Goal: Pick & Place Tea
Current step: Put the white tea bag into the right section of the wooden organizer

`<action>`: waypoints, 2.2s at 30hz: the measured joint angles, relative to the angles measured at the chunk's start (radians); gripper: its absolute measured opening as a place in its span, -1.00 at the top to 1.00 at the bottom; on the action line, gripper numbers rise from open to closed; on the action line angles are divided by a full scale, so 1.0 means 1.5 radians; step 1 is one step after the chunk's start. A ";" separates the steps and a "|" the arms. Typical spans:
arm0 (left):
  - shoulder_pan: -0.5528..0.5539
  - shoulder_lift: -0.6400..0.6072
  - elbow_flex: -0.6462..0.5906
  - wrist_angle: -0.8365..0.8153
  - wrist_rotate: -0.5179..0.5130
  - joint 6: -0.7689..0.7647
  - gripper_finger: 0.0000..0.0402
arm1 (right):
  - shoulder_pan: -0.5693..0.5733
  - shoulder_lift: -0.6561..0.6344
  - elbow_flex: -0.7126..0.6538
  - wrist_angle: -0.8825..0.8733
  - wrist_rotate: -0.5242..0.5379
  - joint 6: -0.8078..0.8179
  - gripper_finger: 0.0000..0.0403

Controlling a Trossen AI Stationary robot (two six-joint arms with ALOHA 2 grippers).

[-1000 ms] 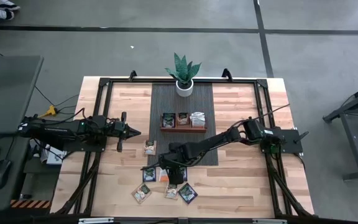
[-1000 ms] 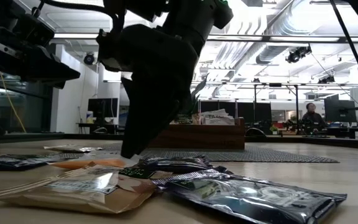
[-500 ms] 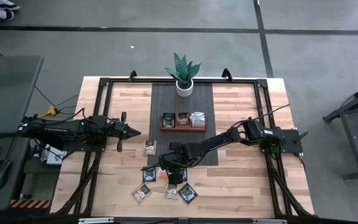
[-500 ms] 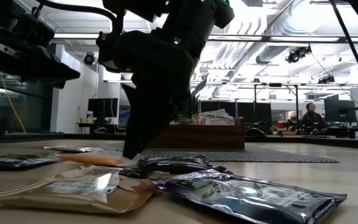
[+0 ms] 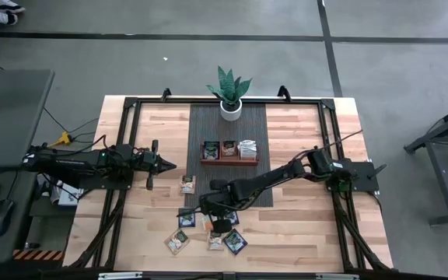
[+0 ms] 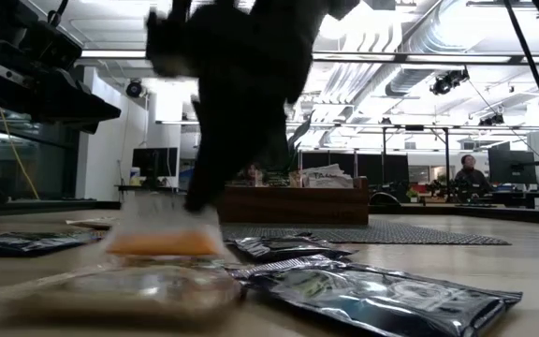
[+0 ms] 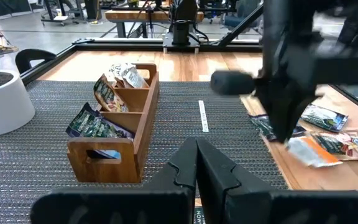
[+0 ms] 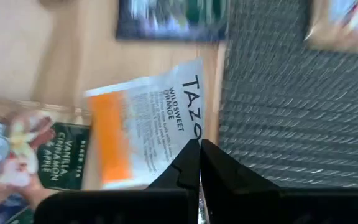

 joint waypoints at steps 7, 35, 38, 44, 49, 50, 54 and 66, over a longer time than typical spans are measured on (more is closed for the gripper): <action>0.000 0.000 0.000 0.000 0.000 0.000 1.00 | 0.017 -0.057 0.002 -0.021 0.149 -0.052 0.99; 0.000 0.000 0.000 0.000 0.000 0.000 1.00 | -0.017 -0.351 -0.337 -0.233 0.588 0.079 1.00; 0.000 0.000 0.000 0.000 0.000 0.000 1.00 | -0.029 -0.356 -0.366 -0.195 0.611 0.037 1.00; 0.000 0.000 0.000 0.000 0.000 0.000 1.00 | -0.052 -0.356 -0.413 -0.084 0.596 -0.050 1.00; 0.000 0.000 0.000 0.000 0.000 0.000 1.00 | -0.064 -0.356 -0.441 -0.045 0.582 -0.060 1.00; 0.000 0.000 0.000 0.000 0.000 0.000 1.00 | -0.066 -0.356 -0.445 -0.040 0.581 -0.061 1.00; 0.000 0.000 0.000 0.000 0.000 0.000 1.00 | -0.069 -0.356 -0.455 -0.022 0.563 -0.065 1.00; 0.000 0.000 0.000 0.000 0.000 0.000 1.00 | -0.069 -0.347 -0.456 -0.022 0.525 -0.080 0.77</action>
